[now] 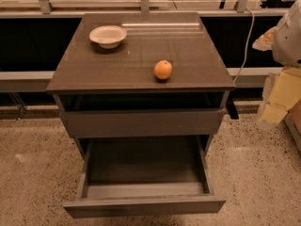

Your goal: Close middle drawer

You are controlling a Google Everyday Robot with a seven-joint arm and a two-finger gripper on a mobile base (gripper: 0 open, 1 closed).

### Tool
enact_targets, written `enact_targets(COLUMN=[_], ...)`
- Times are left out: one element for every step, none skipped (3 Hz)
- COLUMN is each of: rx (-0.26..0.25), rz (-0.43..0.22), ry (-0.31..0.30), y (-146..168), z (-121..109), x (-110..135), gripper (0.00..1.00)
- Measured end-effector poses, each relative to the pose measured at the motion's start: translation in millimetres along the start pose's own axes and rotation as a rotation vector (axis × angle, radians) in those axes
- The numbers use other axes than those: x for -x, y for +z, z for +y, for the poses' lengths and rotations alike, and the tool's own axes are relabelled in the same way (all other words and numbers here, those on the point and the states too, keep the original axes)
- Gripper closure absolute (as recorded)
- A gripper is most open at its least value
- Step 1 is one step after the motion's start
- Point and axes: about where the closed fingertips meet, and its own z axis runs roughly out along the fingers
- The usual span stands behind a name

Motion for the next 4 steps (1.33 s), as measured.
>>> enact_targets(rx=[0.001,0.094,0.138,0.161], rz=[-0.001,-0.131,-0.247,-0.362], ry=[-0.001,-0.107,-0.202,-0.248], y=[0.2,36.4,79.9,125.3], z=[0.0,-1.1,20.9,59.9], x=[0.3,46.9,95.7,119.9], gripper=[0.0,0.0,0.0,0.0])
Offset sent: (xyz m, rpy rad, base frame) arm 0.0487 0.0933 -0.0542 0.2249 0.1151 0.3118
